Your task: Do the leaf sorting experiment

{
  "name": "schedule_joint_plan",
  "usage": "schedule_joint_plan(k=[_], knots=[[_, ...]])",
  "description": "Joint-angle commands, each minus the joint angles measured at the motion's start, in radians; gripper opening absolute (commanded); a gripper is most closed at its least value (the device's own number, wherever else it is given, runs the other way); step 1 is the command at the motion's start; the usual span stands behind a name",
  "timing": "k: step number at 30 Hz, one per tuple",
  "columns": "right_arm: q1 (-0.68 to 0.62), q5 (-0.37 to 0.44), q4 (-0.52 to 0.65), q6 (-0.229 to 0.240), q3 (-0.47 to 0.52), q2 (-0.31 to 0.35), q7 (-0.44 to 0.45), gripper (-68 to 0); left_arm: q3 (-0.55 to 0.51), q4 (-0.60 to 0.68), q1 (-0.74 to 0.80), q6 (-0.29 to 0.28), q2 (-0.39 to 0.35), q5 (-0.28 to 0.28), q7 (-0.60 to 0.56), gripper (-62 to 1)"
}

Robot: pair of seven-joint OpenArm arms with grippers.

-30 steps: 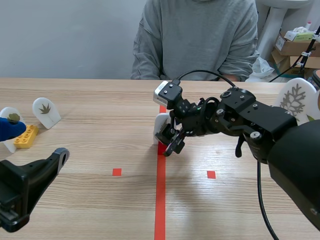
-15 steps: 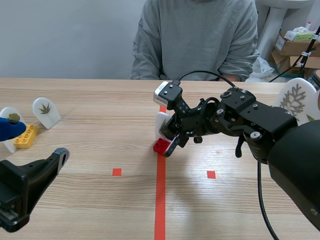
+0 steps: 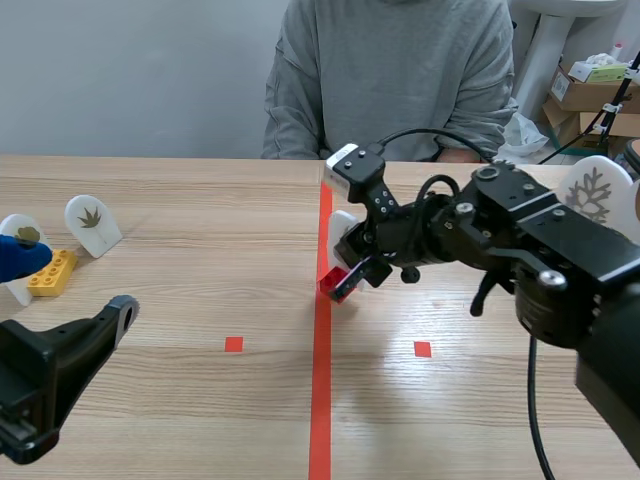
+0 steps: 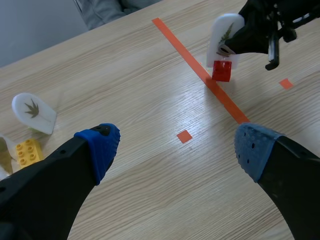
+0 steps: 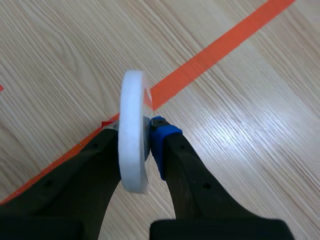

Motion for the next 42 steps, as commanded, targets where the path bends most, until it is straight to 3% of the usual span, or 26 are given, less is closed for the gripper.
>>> schedule_joint_plan(k=[1, 9, 13, 18, 24, 29, 34, 42], knots=[[-0.051, 0.011, 0.079, -0.015, 0.028, 0.045, 0.013, -65.6, 0.002, 0.004, -0.003, 0.002, 0.000, -0.007, -0.010, -11.2], [-0.354, 0.050, 0.382, -0.056, 0.219, 0.154, 0.015, -65.6, 0.002, 0.004, -0.003, 0.002, 0.000, -0.007, -0.010, -11.2], [-0.462, 0.097, 0.416, -0.056, 0.359, 0.161, 0.025, -65.6, 0.002, 0.004, -0.003, 0.002, 0.000, -0.007, -0.010, -11.2], [-0.516, 0.095, 0.411, -0.056, 0.505, 0.161, 0.061, -65.6, 0.002, 0.004, -0.003, 0.002, 0.000, -0.008, -0.010, -11.2], [-0.457, 0.087, 0.284, -0.056, 0.608, 0.161, 0.123, -65.6, 0.002, 0.004, -0.003, 0.002, 0.000, -0.008, -0.010, -11.2], [-0.333, 0.079, 0.076, -0.048, 0.614, 0.161, 0.154, -65.6, 0.002, 0.004, -0.003, 0.002, 0.000, -0.008, -0.010, -11.2], [-0.255, 0.060, -0.050, -0.051, 0.618, 0.168, 0.194, -65.6, 0.002, 0.004, -0.003, 0.002, 0.000, -0.008, -0.010, -11.2], [-0.230, 0.026, -0.135, -0.127, 0.618, 0.182, 0.260, -65.5, 0.002, 0.004, -0.003, 0.002, 0.000, -0.008, -0.008, -11.2]])
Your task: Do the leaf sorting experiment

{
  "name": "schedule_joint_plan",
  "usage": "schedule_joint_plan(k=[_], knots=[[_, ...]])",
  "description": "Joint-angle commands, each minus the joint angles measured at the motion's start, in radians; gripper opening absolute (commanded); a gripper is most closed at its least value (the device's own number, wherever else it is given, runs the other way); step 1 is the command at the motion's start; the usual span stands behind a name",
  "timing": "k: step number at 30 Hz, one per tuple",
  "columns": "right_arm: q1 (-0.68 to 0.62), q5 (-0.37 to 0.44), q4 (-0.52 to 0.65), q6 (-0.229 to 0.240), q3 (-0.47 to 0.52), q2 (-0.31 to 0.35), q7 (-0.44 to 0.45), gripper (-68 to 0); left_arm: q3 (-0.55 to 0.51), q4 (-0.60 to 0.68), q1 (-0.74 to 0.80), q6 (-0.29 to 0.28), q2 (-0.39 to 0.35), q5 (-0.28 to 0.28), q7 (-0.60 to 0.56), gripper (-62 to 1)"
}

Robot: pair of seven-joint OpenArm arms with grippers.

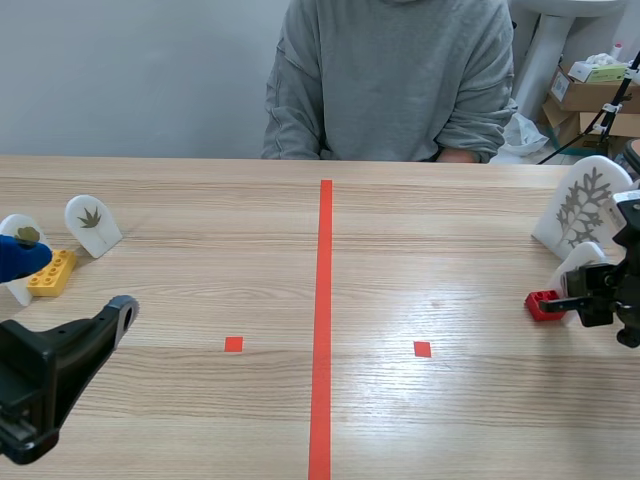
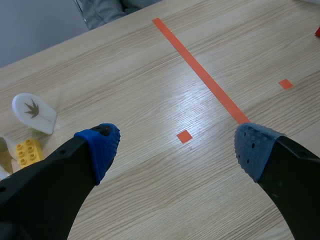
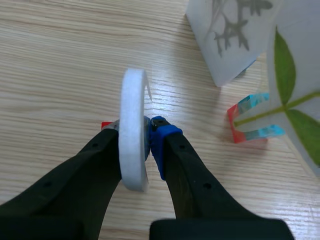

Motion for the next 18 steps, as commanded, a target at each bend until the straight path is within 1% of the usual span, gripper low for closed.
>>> schedule_joint_plan(k=[1, 5, 8, 10, 11, 12, 16, 18], knots=[[0.004, -0.003, 0.010, -0.025, -0.002, 0.032, 0.011, -65.5, 0.002, 0.004, -0.003, 0.002, 0.000, -0.008, -0.007, -11.2], [0.004, -0.003, -0.002, -0.072, -0.002, 0.048, 0.023, -63.4, 0.002, 0.004, -0.003, 0.002, 0.000, -0.008, -0.007, -11.2], [0.000, -0.004, -0.002, -0.081, 0.007, 0.052, 0.024, -62.9, 0.002, 0.004, -0.003, 0.002, 0.000, -0.008, -0.006, -11.2], [-0.002, -0.003, -0.002, -0.085, 0.020, 0.051, 0.026, -56.9, 0.002, 0.004, -0.003, 0.002, 0.000, -0.008, -0.006, -11.2], [-0.003, -0.004, -0.002, -0.098, 0.024, 0.051, 0.026, -53.7, 0.002, 0.004, -0.003, 0.002, 0.000, -0.008, -0.006, -11.2], [-0.005, -0.005, -0.002, -0.107, 0.028, 0.051, 0.026, -51.7, 0.002, 0.004, -0.003, 0.002, 0.000, -0.008, -0.006, -11.2], [-0.005, -0.021, -0.002, -0.106, 0.043, 0.052, 0.026, -47.4, 0.002, 0.004, -0.003, 0.002, 0.000, -0.008, -0.006, -11.2], [-0.005, -0.031, -0.002, -0.106, 0.047, 0.051, 0.026, -42.3, 0.002, 0.004, -0.003, 0.002, 0.000, -0.008, -0.006, -11.2]])
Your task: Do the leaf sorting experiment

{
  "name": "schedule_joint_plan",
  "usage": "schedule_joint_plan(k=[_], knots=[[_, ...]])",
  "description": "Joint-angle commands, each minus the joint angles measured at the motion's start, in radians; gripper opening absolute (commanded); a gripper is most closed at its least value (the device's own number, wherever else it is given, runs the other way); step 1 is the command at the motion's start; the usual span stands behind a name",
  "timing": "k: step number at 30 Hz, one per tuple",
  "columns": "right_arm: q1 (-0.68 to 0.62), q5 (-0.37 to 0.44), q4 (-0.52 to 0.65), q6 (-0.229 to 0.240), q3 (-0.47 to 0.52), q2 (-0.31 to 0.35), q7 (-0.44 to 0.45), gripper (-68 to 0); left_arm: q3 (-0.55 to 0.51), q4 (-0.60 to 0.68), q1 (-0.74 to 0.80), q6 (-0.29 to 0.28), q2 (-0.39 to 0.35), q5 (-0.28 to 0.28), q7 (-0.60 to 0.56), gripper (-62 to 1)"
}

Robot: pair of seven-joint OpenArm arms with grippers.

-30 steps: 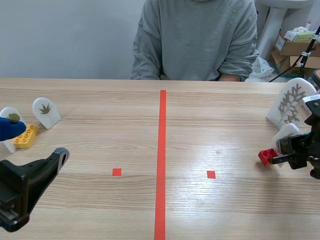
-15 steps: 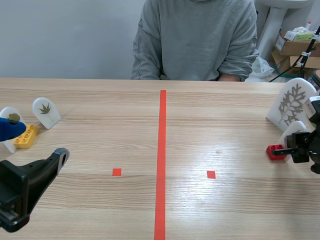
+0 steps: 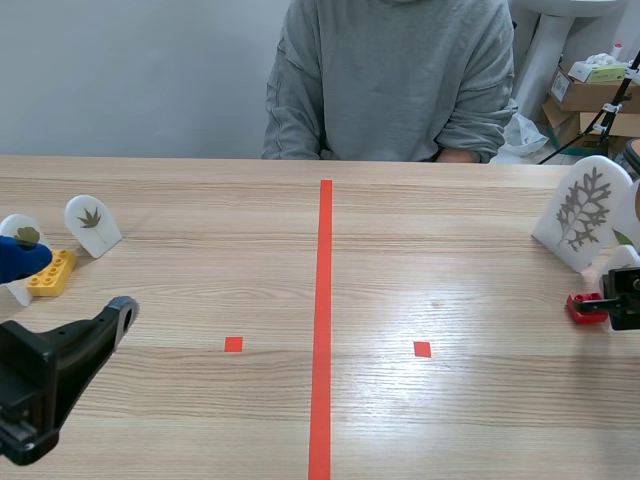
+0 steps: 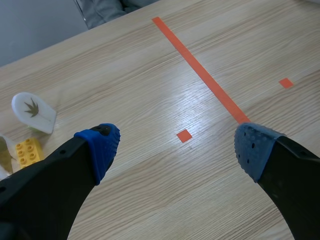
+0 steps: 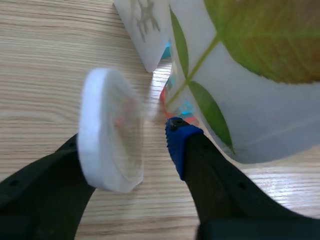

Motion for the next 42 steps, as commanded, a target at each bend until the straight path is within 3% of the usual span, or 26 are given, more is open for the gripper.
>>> schedule_joint_plan(k=[1, 14, 19, 25, 29, 35, 42], knots=[[0.011, -0.006, 0.009, -0.004, 0.008, 0.018, 0.014, -38.8, 0.002, 0.004, -0.003, 0.002, 0.000, -0.008, -0.010, -11.2], [0.009, -0.035, 0.009, -0.004, 0.008, 0.019, -0.004, -12.3, 0.002, 0.004, -0.003, 0.002, 0.000, -0.008, -0.010, -11.2], [-0.037, -0.027, 0.029, 0.007, 0.022, 0.019, -0.005, -12.2, 0.002, 0.004, -0.003, 0.002, 0.000, -0.008, -0.010, -11.2], [-0.200, 0.000, 0.106, 0.048, 0.025, 0.016, 0.053, -12.1, 0.002, 0.004, -0.003, 0.002, 0.000, -0.008, -0.010, -11.2], [-0.363, 0.056, 0.231, 0.137, 0.041, 0.016, 0.068, -12.2, 0.002, 0.004, -0.003, 0.002, 0.000, -0.007, -0.010, -11.2], [-0.593, 0.102, 0.536, 0.220, 0.094, 0.016, 0.060, -12.2, 0.002, 0.004, -0.003, 0.002, 0.000, -0.007, -0.010, -11.2], [-0.689, 0.129, 0.830, 0.291, 0.097, 0.016, -0.030, -12.2, 0.002, 0.004, -0.003, 0.002, 0.000, -0.007, -0.010, -11.2]])
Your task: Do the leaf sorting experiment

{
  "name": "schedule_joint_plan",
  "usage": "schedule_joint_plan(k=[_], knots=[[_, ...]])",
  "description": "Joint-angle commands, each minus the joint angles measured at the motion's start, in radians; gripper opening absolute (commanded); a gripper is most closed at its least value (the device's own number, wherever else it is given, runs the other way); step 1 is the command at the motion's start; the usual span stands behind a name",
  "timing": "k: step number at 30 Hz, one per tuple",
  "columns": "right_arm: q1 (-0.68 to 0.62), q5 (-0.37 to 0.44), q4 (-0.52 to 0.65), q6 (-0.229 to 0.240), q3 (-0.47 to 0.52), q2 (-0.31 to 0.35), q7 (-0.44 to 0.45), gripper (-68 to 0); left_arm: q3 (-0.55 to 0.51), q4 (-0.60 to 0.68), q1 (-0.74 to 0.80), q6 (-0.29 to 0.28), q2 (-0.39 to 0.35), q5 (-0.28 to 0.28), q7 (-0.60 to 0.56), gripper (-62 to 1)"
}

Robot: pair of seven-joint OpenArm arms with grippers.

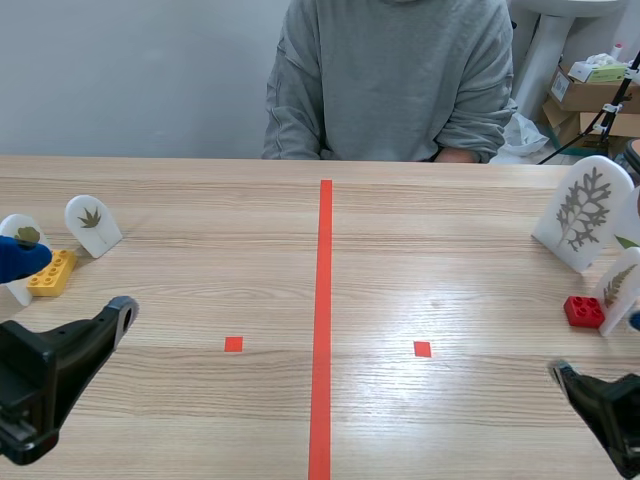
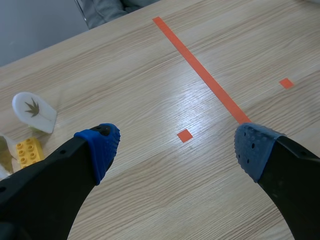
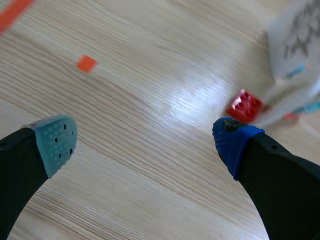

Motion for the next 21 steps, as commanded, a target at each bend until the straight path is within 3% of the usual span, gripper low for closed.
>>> schedule_joint_plan(k=[1, 8, 13, 21], knots=[[0.027, 0.035, 0.010, 0.001, 0.000, 0.014, -0.019, -12.2, 0.002, 0.004, -0.003, 0.003, 0.000, -0.007, -0.010, -11.2], [0.027, 0.148, 0.187, 0.058, -0.002, 0.014, -0.143, -12.2, 0.001, 0.004, -0.003, 0.003, 0.000, -0.007, -0.013, -11.2], [0.027, 0.203, 0.296, 0.061, -0.013, 0.037, -0.185, -12.2, 0.001, 0.004, -0.003, 0.003, 0.000, -0.007, -0.015, -11.2], [0.027, 0.230, 0.312, 0.076, -0.044, 0.061, -0.211, -12.2, 0.001, 0.004, -0.003, 0.003, 0.000, -0.007, -0.018, -11.2]])
